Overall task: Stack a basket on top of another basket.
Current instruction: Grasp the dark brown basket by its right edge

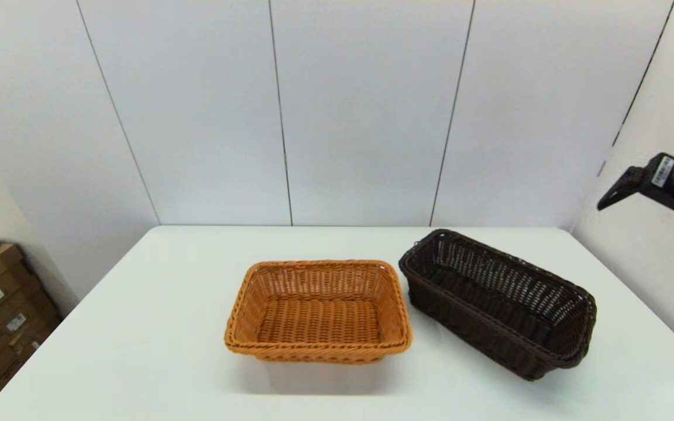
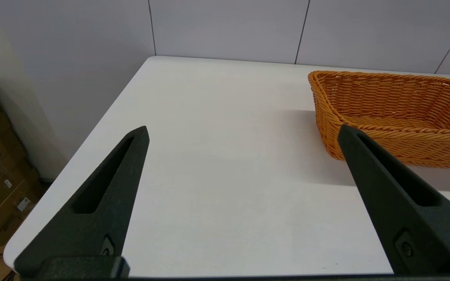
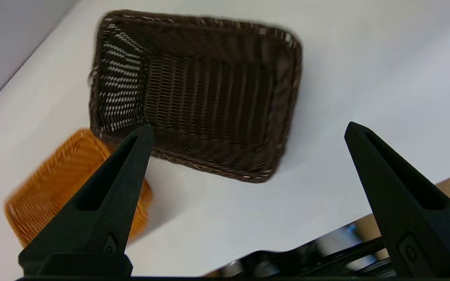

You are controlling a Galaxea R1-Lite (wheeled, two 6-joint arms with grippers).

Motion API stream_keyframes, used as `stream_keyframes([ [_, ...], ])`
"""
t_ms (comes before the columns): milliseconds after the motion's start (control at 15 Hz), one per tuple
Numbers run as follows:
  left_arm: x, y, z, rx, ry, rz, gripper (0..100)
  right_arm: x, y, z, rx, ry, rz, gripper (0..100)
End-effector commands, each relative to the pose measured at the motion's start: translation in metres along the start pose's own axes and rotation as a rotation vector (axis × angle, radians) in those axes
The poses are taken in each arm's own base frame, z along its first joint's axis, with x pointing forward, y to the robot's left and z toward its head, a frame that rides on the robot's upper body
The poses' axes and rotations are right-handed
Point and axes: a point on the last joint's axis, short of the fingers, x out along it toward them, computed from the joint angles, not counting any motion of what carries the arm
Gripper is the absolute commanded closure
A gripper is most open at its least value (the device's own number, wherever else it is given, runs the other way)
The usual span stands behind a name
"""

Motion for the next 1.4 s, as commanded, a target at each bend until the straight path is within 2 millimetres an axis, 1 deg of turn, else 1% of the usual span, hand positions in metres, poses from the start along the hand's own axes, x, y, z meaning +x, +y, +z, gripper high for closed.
stream_keyframes([
  [67, 0.0, 0.0, 0.0, -0.001, -0.001, 0.0, 0, 0.069, 0.001, 0.0, 0.077, 0.201, -0.119, 0],
  [200, 0.0, 0.0, 0.0, -0.001, 0.001, 0.001, 0, 0.087, -0.009, -0.003, 0.106, 0.281, -0.146, 0],
  [333, 0.0, 0.0, 0.0, -0.001, -0.001, 0.0, 0, 0.103, -0.017, -0.007, 0.114, 0.32, -0.145, 0],
  [533, 0.0, 0.0, 0.0, -0.001, 0.001, 0.001, 0, 0.124, -0.035, -0.017, 0.056, 0.41, -0.145, 0],
  [600, 0.0, 0.0, 0.0, -0.001, 0.001, 0.001, 0, 0.13, -0.038, -0.018, 0.063, 0.441, -0.126, 0],
  [733, 0.0, 0.0, 0.0, -0.001, 0.001, 0.001, 0, 0.147, -0.046, -0.022, 0.074, 0.453, -0.061, 0],
  [933, 0.0, 0.0, 0.0, -0.001, 0.001, 0.001, 0, 0.173, -0.06, -0.026, 0.097, 0.441, -0.044, 0],
  [1133, 0.0, 0.0, 0.0, -0.001, 0.001, 0.001, 0, 0.196, -0.069, -0.037, 0.106, 0.508, -0.001, 0],
  [1400, 0.0, 0.0, 0.0, -0.001, 0.001, 0.001, 0, 0.212, -0.072, -0.044, 0.082, 0.488, 0.019, 0],
])
